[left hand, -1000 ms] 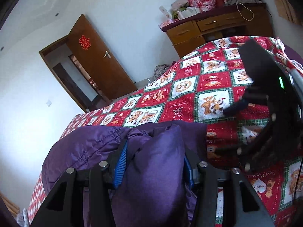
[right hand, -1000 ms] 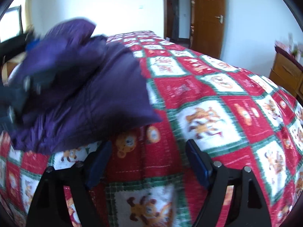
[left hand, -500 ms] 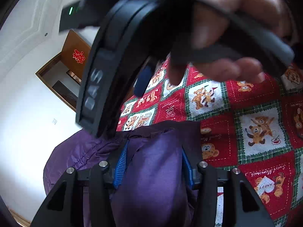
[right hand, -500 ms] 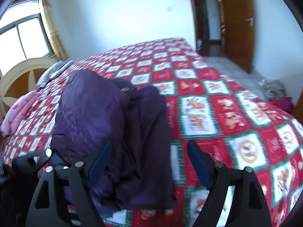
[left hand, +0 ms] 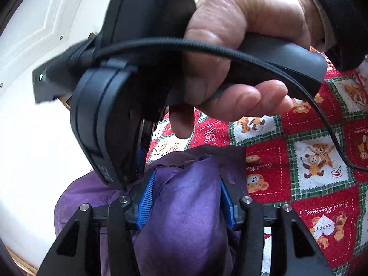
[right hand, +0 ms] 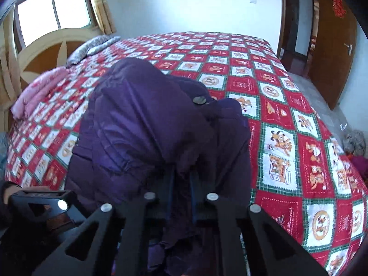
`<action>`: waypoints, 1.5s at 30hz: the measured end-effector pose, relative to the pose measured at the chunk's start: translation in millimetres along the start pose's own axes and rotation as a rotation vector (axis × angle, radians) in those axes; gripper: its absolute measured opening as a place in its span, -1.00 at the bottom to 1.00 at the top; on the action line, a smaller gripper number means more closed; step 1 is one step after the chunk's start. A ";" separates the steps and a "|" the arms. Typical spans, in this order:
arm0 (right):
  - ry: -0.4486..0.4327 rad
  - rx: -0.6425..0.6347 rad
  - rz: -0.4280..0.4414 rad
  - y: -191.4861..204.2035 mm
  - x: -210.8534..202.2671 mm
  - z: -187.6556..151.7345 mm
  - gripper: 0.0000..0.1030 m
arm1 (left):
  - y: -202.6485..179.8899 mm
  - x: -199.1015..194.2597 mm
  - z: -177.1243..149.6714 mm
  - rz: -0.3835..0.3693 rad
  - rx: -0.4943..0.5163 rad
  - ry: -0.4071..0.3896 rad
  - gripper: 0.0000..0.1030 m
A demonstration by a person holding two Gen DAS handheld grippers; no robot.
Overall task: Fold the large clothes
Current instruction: 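Press the folded bundle down with the left gripper while the right gripper holds its side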
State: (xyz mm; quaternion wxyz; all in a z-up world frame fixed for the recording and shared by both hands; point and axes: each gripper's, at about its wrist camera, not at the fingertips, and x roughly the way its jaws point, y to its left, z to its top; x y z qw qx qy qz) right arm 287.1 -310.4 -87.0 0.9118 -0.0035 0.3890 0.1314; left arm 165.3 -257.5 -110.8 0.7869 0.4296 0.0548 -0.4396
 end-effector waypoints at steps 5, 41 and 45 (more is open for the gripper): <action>0.031 0.017 0.007 -5.2 3.9 1.7 -0.79 | 0.8 -7.0 -3.0 0.033 -0.012 0.001 0.06; -0.240 0.528 -0.107 -38.6 -12.7 -98.9 0.70 | 88.7 -47.8 -70.8 0.061 -0.803 -0.028 0.98; -0.223 0.532 -0.123 -42.6 -10.1 -102.3 0.70 | 97.1 -76.5 -61.8 0.126 -0.862 -0.141 0.98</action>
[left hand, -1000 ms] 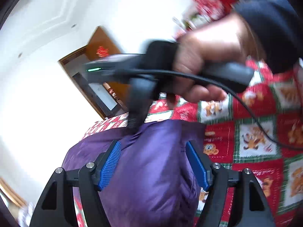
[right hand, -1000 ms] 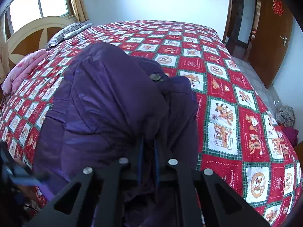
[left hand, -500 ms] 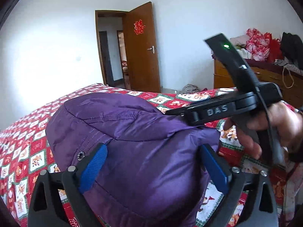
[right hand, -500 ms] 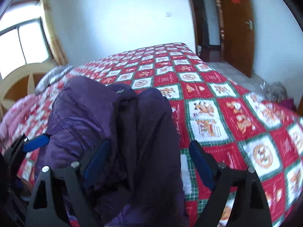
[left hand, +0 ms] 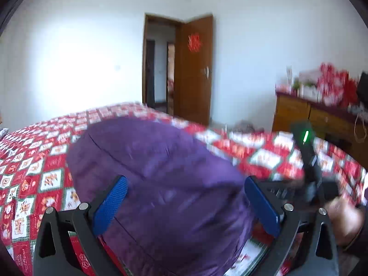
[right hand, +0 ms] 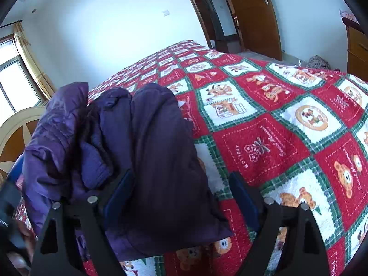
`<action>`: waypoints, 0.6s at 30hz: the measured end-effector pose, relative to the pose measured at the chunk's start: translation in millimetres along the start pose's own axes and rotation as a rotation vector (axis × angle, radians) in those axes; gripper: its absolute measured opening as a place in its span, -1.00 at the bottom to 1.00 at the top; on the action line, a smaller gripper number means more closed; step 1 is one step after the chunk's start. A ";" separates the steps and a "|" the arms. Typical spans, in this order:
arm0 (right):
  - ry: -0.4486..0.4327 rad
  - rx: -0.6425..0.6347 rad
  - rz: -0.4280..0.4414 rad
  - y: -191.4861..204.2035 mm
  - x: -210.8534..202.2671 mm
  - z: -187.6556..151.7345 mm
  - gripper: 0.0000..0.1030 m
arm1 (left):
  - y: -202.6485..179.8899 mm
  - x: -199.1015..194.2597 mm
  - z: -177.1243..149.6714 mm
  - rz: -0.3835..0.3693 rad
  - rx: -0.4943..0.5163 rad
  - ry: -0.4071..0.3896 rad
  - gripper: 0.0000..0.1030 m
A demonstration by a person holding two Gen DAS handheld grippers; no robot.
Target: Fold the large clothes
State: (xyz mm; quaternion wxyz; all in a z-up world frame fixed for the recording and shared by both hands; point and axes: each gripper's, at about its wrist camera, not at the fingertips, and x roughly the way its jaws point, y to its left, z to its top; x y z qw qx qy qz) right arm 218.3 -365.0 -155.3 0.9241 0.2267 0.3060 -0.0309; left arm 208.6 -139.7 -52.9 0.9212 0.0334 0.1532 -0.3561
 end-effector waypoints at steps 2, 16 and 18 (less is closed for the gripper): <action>0.004 0.008 0.009 -5.3 0.7 -3.5 0.69 | 10.5 -18.6 15.7 0.012 -0.032 -0.090 0.98; -0.056 -0.129 -0.047 12.5 -30.5 1.6 0.69 | 138.1 102.5 6.2 0.285 -0.237 0.194 0.97; -0.112 -0.079 -0.048 4.3 -46.6 4.6 0.69 | 111.5 111.0 21.0 0.333 -0.101 0.193 0.97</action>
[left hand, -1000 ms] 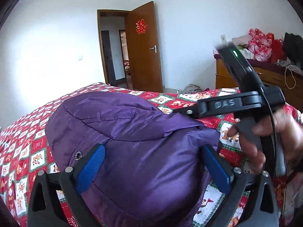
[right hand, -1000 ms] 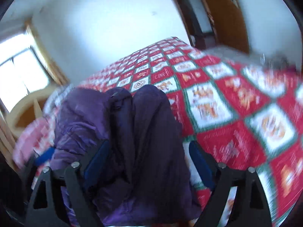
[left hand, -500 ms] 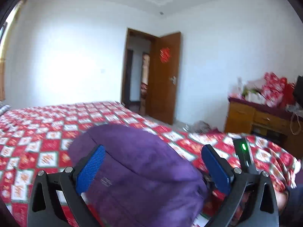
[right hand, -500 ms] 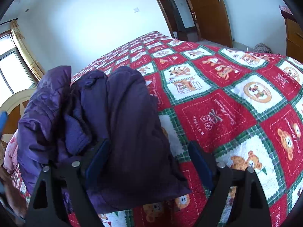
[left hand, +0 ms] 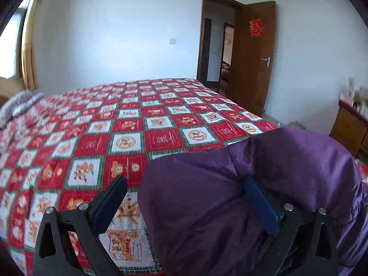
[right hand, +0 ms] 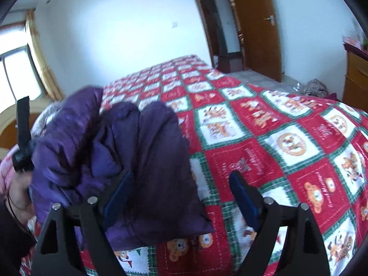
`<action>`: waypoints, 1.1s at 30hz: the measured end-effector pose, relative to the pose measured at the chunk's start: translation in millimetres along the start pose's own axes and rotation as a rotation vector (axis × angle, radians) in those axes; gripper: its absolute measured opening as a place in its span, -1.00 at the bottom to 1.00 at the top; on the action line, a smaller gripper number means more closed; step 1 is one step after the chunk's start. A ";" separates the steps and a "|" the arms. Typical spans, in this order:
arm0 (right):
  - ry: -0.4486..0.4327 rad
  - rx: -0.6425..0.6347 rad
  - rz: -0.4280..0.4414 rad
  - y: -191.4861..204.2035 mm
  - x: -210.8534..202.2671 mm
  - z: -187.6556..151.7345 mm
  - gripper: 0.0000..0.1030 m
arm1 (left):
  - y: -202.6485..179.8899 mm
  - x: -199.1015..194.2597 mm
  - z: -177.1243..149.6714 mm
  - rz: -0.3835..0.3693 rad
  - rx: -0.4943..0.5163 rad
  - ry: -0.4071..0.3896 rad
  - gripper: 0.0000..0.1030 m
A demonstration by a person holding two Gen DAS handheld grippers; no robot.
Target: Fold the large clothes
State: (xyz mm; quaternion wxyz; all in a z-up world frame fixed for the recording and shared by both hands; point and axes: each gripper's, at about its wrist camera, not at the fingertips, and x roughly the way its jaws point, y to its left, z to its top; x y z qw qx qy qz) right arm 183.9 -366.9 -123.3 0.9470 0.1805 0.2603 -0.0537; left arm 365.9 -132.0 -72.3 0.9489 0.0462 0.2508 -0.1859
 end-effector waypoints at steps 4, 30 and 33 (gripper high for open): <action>-0.076 0.029 0.067 2.1 -25.3 19.0 0.67 | -46.0 -2.7 19.1 0.067 0.170 -0.009 0.97; 0.130 -0.106 -0.082 13.0 49.9 5.7 0.30 | -124.2 63.4 8.8 0.216 0.369 0.112 0.99; 0.136 -0.109 -0.090 10.8 50.7 6.0 0.37 | -108.0 48.0 18.2 0.150 0.308 0.129 0.98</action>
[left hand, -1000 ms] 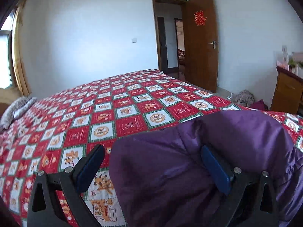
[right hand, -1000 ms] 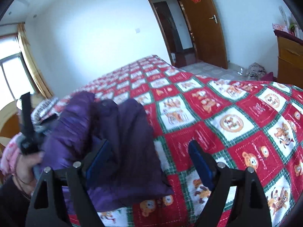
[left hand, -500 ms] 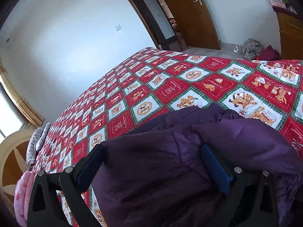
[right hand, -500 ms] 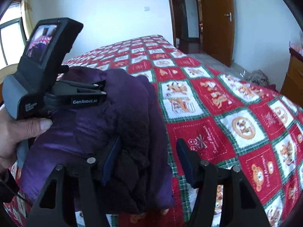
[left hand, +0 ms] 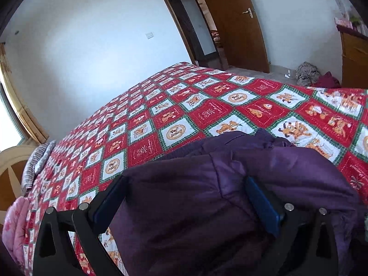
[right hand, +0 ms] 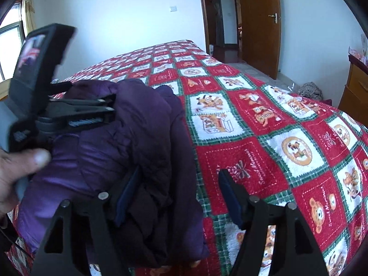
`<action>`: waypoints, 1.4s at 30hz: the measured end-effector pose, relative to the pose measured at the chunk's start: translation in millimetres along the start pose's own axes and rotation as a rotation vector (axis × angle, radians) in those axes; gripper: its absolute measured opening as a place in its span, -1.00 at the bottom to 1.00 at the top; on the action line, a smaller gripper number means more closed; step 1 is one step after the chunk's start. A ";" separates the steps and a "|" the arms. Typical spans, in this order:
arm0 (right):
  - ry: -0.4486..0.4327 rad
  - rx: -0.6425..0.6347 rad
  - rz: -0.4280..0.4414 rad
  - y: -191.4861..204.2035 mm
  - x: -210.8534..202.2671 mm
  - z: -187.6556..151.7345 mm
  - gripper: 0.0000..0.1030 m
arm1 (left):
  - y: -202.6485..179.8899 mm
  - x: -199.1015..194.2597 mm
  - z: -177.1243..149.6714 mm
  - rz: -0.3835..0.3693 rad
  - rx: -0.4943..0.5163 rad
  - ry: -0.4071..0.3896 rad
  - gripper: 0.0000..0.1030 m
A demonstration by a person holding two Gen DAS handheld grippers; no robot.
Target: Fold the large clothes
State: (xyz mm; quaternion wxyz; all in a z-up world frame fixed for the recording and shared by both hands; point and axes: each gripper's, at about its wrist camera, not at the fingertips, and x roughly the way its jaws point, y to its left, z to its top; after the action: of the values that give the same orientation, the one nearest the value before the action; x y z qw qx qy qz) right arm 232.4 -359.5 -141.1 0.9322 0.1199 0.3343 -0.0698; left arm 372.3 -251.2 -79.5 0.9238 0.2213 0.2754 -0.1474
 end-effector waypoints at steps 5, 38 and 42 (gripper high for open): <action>0.019 0.017 0.007 -8.9 0.4 -0.1 0.47 | 50.3 -48.6 -23.7 -0.050 -0.198 -0.061 0.98; 0.026 -0.024 0.131 28.0 57.0 51.6 -0.12 | 24.7 -17.8 -62.2 -0.101 -0.287 -0.004 0.99; 0.000 -0.018 0.141 27.9 56.1 47.8 -0.11 | 26.3 -20.3 -63.0 -0.115 -0.292 -0.011 0.99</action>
State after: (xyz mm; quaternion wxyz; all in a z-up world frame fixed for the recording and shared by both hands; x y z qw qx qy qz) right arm 310.2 -348.3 -136.3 0.9358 0.1349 0.3256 -0.0012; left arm 338.4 -194.7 -106.5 0.9378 0.0677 0.3009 -0.1596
